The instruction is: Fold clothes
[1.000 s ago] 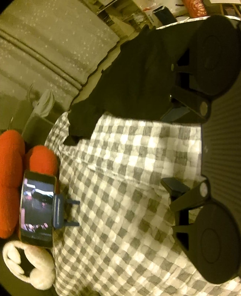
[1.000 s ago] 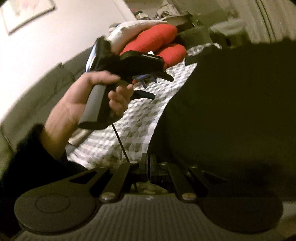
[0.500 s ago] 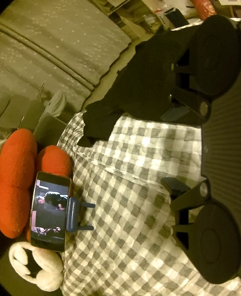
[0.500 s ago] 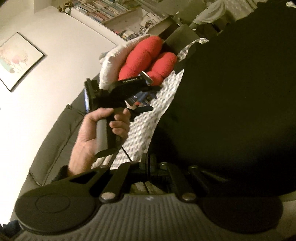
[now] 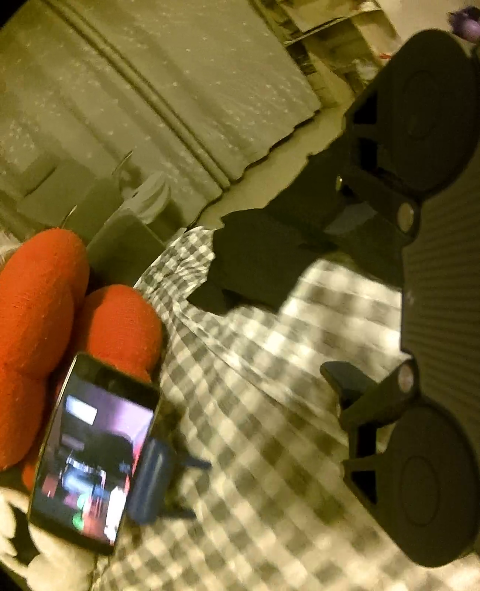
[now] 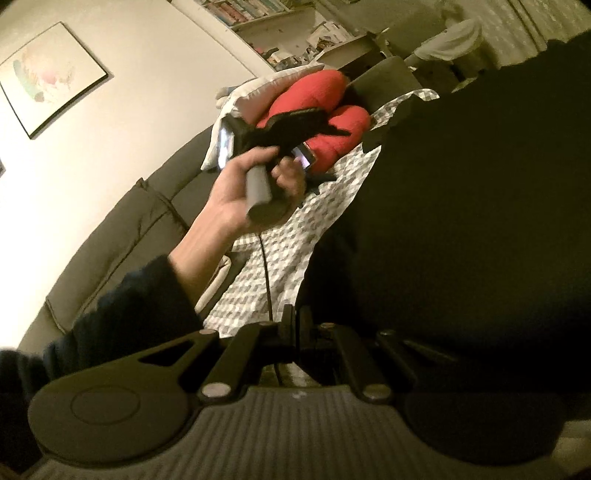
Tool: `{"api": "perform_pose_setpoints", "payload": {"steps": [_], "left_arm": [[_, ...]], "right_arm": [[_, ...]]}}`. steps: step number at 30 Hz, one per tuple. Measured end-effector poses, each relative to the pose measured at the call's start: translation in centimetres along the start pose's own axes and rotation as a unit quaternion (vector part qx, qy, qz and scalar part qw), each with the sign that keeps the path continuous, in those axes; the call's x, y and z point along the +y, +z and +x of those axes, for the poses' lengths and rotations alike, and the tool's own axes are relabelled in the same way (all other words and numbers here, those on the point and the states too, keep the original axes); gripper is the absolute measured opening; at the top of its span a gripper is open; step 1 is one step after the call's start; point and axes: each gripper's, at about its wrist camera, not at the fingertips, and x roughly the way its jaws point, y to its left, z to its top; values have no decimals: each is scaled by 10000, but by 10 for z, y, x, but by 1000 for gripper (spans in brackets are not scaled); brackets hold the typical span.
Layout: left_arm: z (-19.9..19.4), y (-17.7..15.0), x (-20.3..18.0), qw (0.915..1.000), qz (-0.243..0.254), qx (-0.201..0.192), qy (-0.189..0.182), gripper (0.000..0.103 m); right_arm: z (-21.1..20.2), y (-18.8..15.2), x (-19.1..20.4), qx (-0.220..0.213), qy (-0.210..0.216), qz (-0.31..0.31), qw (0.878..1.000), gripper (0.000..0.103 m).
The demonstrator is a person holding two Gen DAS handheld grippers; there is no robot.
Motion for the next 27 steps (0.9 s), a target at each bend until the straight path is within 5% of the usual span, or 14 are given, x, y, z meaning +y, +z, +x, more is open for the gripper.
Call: {"api": "perform_pose_setpoints", "payload": {"steps": [8, 11, 12, 14, 16, 27], "left_arm": [[66, 25, -18, 9992, -129, -30, 368, 78], [78, 29, -18, 9996, -132, -132, 227, 72], [81, 31, -17, 9996, -134, -154, 177, 66], [84, 32, -16, 9998, -109, -147, 123, 25], [89, 34, -14, 9999, -88, -68, 42, 2], [74, 38, -20, 9977, 526, -423, -51, 2]], "right_arm": [[1, 18, -12, -61, 264, 107, 9996, 1], [4, 23, -16, -33, 393, 137, 9991, 1], [5, 24, -17, -27, 427, 101, 9990, 1], [5, 24, -17, -25, 569, 25, 9984, 1], [6, 23, -17, 25, 692, -40, 9976, 2], [11, 18, -12, 134, 1088, -155, 9938, 2]]}}
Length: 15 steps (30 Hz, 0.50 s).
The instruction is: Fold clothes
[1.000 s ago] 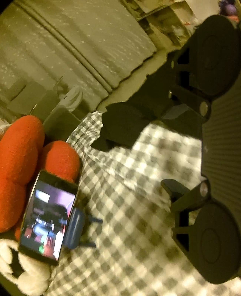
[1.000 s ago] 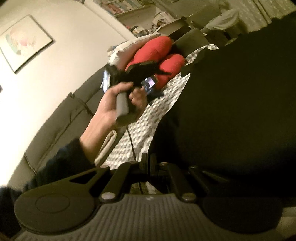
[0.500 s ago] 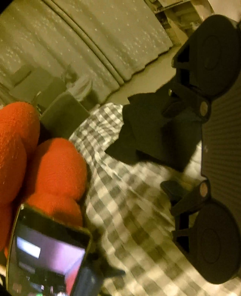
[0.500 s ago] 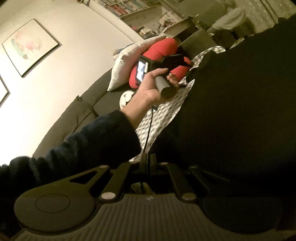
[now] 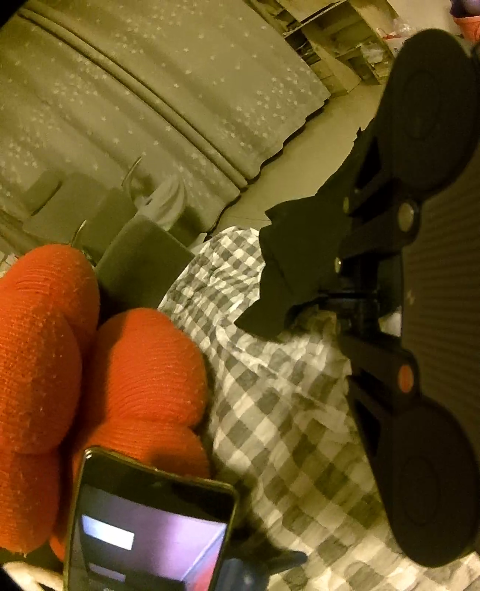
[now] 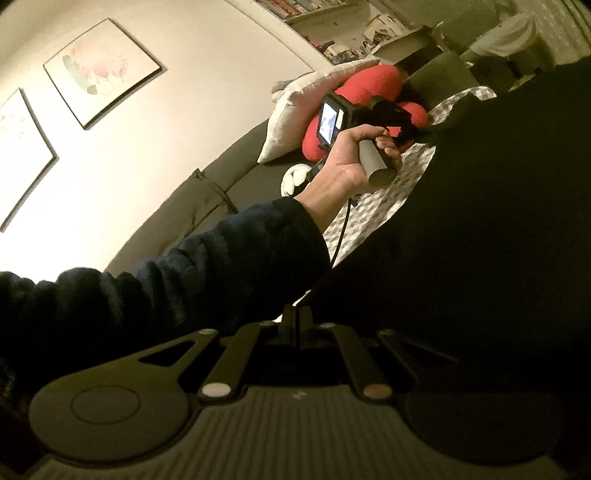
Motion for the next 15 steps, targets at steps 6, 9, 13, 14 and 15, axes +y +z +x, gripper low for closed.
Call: {"api": "perform_pose_setpoints", "payload": {"steps": [6, 9, 13, 14, 15], "left_arm": [[-8, 4, -17, 9994, 135, -255, -211, 2], [-9, 4, -27, 9987, 144, -356, -334, 2], [-5, 4, -37, 9981, 135, -436, -421, 2], [-6, 4, -41, 9976, 169, -487, -470, 2], [-7, 4, -45, 9970, 203, -537, -520, 2]], "right_arm": [[-16, 6, -8, -353, 81, 315, 9988, 1], [-28, 8, -12, -529, 109, 515, 9972, 1], [-36, 4, -11, -564, -11, 584, 9967, 2], [-39, 2, -11, -570, -45, 611, 9965, 2], [-42, -1, -11, -578, -78, 638, 9963, 2]]}}
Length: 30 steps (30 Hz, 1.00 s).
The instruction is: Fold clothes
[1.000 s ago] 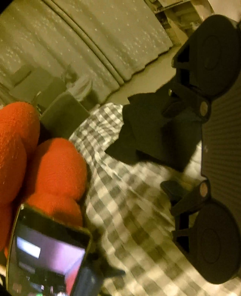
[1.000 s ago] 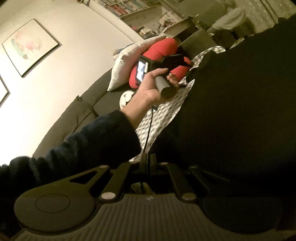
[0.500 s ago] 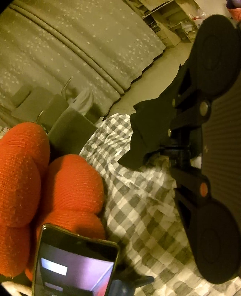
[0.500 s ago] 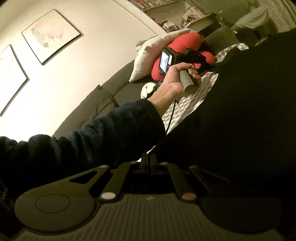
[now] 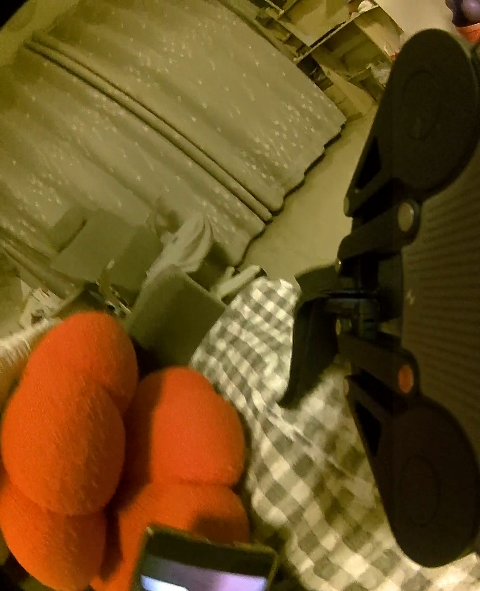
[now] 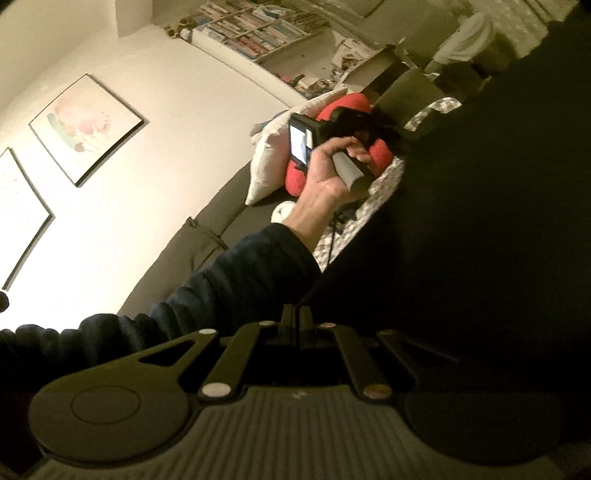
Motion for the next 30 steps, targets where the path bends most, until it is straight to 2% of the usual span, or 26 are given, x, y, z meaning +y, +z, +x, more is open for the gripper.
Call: {"api": "perform_pose_setpoints", "payload": {"steps": [2, 6, 9, 11, 14, 16, 19, 20, 22, 24, 25, 27, 30], "left_arm": [[-2, 2, -13, 9998, 118, -93, -164, 2], [-2, 2, -51, 9957, 800, -209, -405, 2], [7, -4, -83, 9868, 1559, -90, -439, 2], [14, -9, -104, 9773, 2083, -28, -379, 2], [26, -19, -131, 9578, 2866, 19, -200, 2], [33, -31, -148, 9404, 3398, 57, -141, 2], [45, -59, -179, 9007, 4344, 51, 51, 2], [48, -69, -187, 8913, 4532, 70, 81, 2], [51, -84, -197, 8798, 4753, 68, 16, 2], [56, -97, -204, 8688, 4951, 83, 29, 2], [58, -100, -206, 8653, 5011, 92, 75, 2], [61, -101, -209, 8657, 5004, 124, 57, 2], [59, -100, -212, 8718, 4898, 68, 16, 2]], "right_arm": [[-2, -2, -2, -60, -59, 78, 9999, 1], [-7, -3, -5, -207, -174, 251, 9993, 2], [-13, -3, -8, -309, -277, 386, 9984, 1], [-19, -4, -8, -342, -332, 448, 9979, 1], [-28, -6, -6, -400, -437, 458, 9972, 1], [-34, -7, -6, -464, -569, 470, 9962, 1], [-37, -5, -12, -524, -874, 445, 9938, 1], [-38, -5, -11, -505, -1020, 378, 9928, 1], [-38, -5, -11, -467, -1306, 247, 9900, 2], [-37, -6, -11, -453, -1355, 269, 9894, 2], [-36, -6, -10, -447, -1381, 278, 9890, 2], [-36, -8, -8, -465, -1475, 215, 9877, 2], [-35, -7, -7, -645, -1545, 276, 9855, 2]]}}
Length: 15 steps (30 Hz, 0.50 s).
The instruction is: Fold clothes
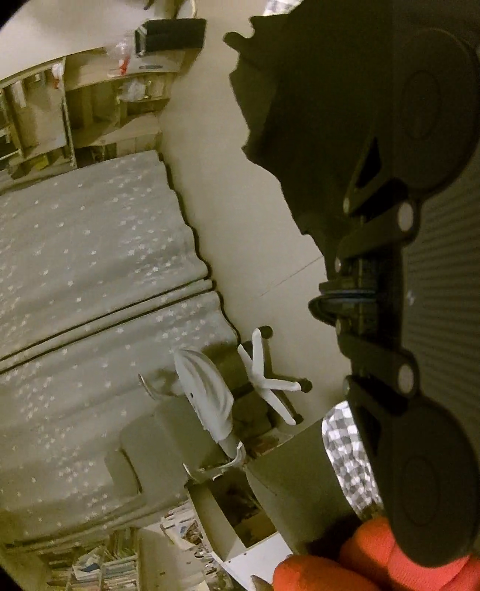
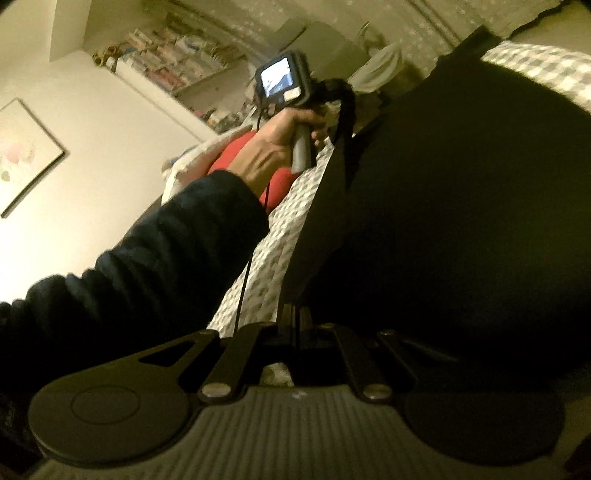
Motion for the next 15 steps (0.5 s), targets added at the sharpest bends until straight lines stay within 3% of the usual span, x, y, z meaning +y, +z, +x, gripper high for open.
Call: {"api": "perform_pose_setpoints", "payload": {"steps": [5, 8, 11, 13, 15], "left_arm": [[0, 1, -6, 9996, -236, -22, 143, 2], [7, 0, -15, 9991, -259, 121, 302, 2], [12, -4, -18, 9981, -466, 341, 207, 7], [9, -6, -16, 9973, -533, 481, 129, 8], [2, -5, -9, 9975, -534, 449, 90, 23]], "right_arm": [[-18, -6, -3, -457, 110, 168, 9988, 2], [-19, -12, 1, -601, -80, 159, 9980, 2], [-4, -16, 7, -267, -634, -57, 9976, 2], [6, -18, 6, -33, -745, -34, 9972, 2], [12, -19, 11, 91, -805, -122, 9966, 2]]}}
